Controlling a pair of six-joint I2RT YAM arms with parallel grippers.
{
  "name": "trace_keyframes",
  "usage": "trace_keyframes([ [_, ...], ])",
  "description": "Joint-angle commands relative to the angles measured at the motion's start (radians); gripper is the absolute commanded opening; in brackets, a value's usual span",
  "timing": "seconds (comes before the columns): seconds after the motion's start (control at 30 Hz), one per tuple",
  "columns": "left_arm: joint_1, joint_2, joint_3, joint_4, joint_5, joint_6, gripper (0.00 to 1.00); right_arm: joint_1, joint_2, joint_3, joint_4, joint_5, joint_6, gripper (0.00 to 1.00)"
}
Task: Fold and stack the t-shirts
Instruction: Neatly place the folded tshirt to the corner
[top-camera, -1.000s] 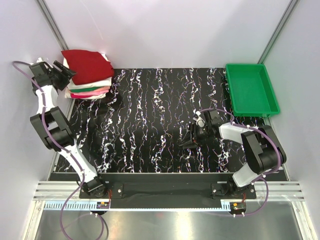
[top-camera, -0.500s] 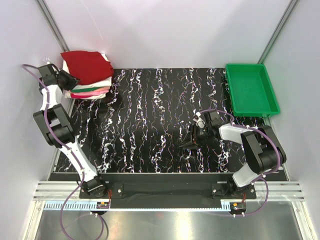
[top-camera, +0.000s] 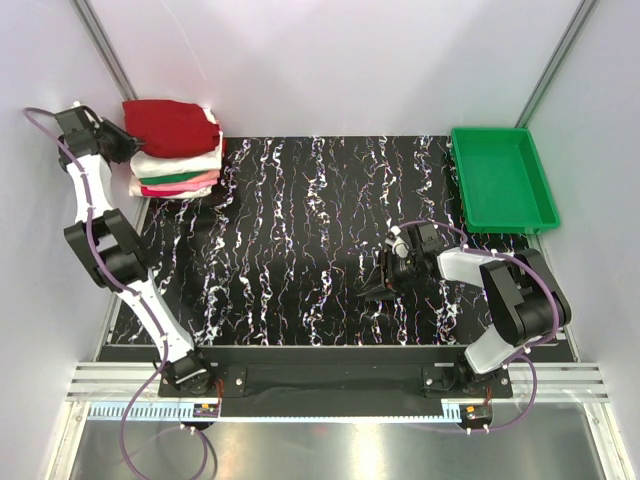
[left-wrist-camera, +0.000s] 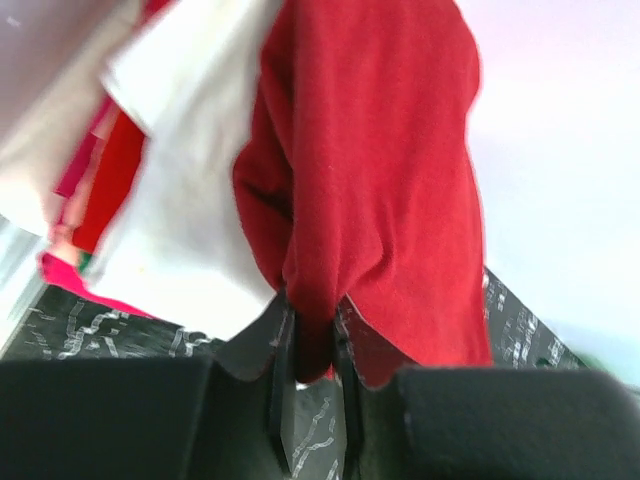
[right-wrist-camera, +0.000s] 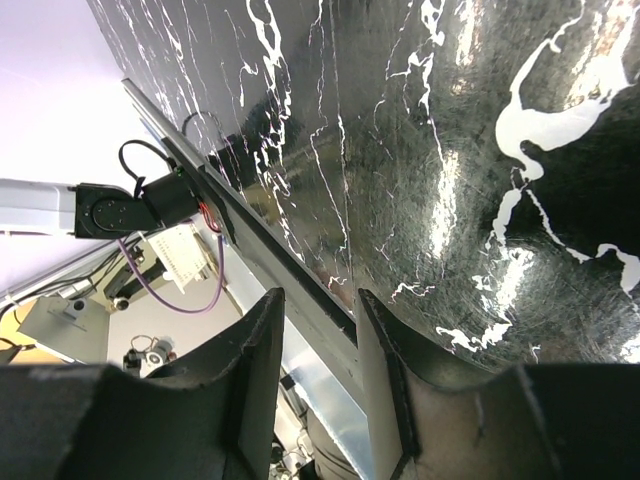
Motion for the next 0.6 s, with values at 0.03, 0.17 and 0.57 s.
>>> trace_keyframes([
  [0.03, 0.064, 0.061, 0.134, -0.034, -0.025, 0.018, 0.00, 0.008, -0.004, -0.010, -0.006, -0.022, -0.034, 0.41],
  [0.17, 0.087, 0.107, 0.200, -0.072, -0.045, 0.045, 0.02, 0.008, -0.001, -0.007, -0.014, -0.022, -0.034, 0.42],
  [0.57, 0.132, 0.231, 0.408, -0.115, -0.085, 0.052, 0.04, 0.008, -0.010, 0.005, -0.054, -0.015, -0.045, 0.41],
])
